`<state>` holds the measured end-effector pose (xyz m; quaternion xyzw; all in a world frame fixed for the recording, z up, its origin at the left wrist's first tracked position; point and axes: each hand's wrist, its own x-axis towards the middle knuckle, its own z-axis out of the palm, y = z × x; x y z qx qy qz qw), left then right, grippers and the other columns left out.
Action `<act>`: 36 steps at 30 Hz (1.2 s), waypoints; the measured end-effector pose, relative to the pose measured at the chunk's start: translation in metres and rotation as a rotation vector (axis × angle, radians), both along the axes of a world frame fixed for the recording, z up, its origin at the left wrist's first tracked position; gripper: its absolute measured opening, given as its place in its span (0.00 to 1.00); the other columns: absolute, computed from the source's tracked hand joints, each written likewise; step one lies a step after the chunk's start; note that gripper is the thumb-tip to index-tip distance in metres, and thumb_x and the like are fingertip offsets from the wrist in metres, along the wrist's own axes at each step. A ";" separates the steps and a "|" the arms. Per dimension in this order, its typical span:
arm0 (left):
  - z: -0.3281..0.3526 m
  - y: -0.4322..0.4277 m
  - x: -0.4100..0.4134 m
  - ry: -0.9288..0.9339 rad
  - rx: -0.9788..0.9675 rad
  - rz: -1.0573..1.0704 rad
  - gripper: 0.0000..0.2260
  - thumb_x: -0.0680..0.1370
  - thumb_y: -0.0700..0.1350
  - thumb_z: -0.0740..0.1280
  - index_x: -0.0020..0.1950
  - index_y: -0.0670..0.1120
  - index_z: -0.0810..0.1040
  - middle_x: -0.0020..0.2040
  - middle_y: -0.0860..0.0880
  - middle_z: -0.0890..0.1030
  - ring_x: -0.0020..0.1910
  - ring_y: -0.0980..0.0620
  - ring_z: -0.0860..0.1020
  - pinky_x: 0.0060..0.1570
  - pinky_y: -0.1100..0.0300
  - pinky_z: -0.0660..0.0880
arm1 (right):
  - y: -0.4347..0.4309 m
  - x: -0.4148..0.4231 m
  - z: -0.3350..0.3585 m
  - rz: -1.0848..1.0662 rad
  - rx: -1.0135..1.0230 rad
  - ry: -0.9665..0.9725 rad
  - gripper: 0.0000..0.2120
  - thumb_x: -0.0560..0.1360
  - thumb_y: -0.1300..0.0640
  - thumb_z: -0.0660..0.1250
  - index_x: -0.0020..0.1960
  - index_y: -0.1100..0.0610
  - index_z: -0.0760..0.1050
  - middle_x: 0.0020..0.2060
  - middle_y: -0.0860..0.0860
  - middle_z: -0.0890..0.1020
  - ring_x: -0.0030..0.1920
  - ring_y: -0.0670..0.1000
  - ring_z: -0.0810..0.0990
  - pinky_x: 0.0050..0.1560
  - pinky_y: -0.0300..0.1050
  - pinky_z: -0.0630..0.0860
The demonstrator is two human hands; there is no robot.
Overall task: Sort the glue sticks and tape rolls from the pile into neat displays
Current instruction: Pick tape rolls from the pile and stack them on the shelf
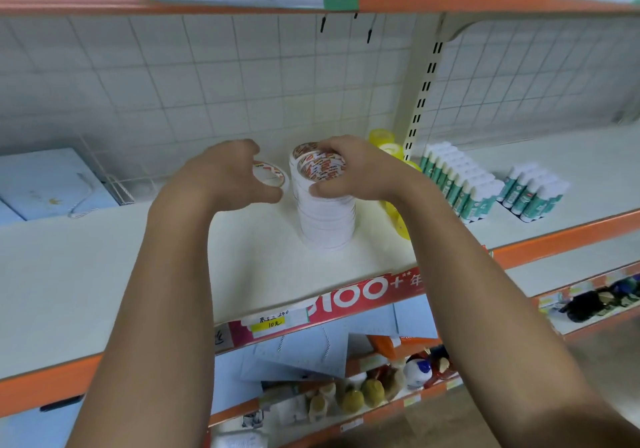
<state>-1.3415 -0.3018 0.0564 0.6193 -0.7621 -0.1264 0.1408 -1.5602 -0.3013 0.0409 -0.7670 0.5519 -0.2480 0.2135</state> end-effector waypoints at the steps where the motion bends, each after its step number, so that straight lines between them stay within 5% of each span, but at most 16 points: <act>1: 0.001 0.000 -0.002 0.018 -0.009 0.003 0.38 0.67 0.59 0.74 0.73 0.48 0.67 0.66 0.49 0.75 0.46 0.49 0.80 0.55 0.52 0.76 | -0.001 -0.003 -0.002 0.006 0.012 -0.011 0.33 0.65 0.47 0.78 0.67 0.52 0.72 0.59 0.46 0.76 0.57 0.47 0.77 0.56 0.42 0.75; 4: 0.006 0.001 -0.014 0.074 -0.049 -0.011 0.37 0.67 0.59 0.74 0.72 0.48 0.67 0.63 0.49 0.76 0.40 0.53 0.80 0.51 0.53 0.77 | 0.001 -0.010 -0.004 0.002 0.065 -0.031 0.46 0.61 0.42 0.80 0.73 0.54 0.65 0.67 0.47 0.73 0.65 0.47 0.73 0.64 0.46 0.73; 9: 0.009 -0.005 -0.034 0.095 -0.110 -0.044 0.39 0.67 0.61 0.74 0.74 0.47 0.66 0.67 0.48 0.74 0.58 0.46 0.76 0.54 0.55 0.73 | 0.003 -0.026 -0.006 0.022 0.059 -0.092 0.28 0.62 0.48 0.81 0.58 0.50 0.74 0.50 0.42 0.80 0.50 0.43 0.80 0.45 0.39 0.76; 16: -0.004 -0.013 -0.064 0.202 -0.030 -0.155 0.41 0.67 0.58 0.76 0.75 0.45 0.64 0.70 0.48 0.72 0.65 0.50 0.72 0.56 0.61 0.68 | -0.001 -0.032 -0.010 0.114 0.102 -0.202 0.27 0.62 0.55 0.82 0.58 0.52 0.75 0.53 0.46 0.83 0.54 0.47 0.81 0.56 0.48 0.79; 23: -0.011 -0.013 -0.061 0.233 0.042 -0.121 0.50 0.62 0.64 0.77 0.77 0.46 0.60 0.74 0.49 0.67 0.71 0.50 0.68 0.63 0.60 0.66 | -0.005 -0.044 -0.005 0.116 0.178 -0.107 0.24 0.63 0.52 0.81 0.58 0.50 0.79 0.50 0.44 0.85 0.52 0.43 0.82 0.57 0.45 0.79; 25: -0.013 -0.008 -0.050 0.190 0.090 -0.073 0.47 0.58 0.66 0.78 0.72 0.48 0.68 0.70 0.51 0.73 0.65 0.52 0.74 0.55 0.61 0.70 | -0.005 -0.043 -0.003 0.127 0.182 -0.088 0.24 0.64 0.52 0.81 0.58 0.49 0.80 0.49 0.42 0.85 0.52 0.41 0.82 0.57 0.41 0.78; 28: -0.017 -0.005 -0.043 0.168 0.152 -0.088 0.31 0.59 0.65 0.78 0.55 0.50 0.78 0.49 0.51 0.83 0.48 0.51 0.80 0.44 0.54 0.77 | -0.008 -0.043 0.000 0.119 0.196 -0.030 0.23 0.64 0.50 0.81 0.57 0.51 0.81 0.49 0.44 0.85 0.52 0.44 0.82 0.58 0.45 0.78; 31: -0.018 -0.005 -0.049 0.196 0.106 -0.046 0.28 0.60 0.64 0.78 0.49 0.46 0.81 0.42 0.46 0.82 0.41 0.46 0.78 0.38 0.56 0.71 | -0.011 -0.043 0.003 0.096 0.198 0.041 0.23 0.62 0.47 0.80 0.54 0.55 0.82 0.49 0.52 0.85 0.53 0.52 0.82 0.60 0.55 0.77; 36: -0.019 -0.005 -0.056 0.236 0.081 -0.014 0.26 0.59 0.64 0.79 0.43 0.43 0.81 0.36 0.44 0.79 0.31 0.50 0.70 0.30 0.58 0.63 | -0.014 -0.045 0.004 0.081 0.188 0.063 0.22 0.60 0.45 0.81 0.50 0.54 0.82 0.48 0.52 0.86 0.52 0.52 0.82 0.58 0.55 0.78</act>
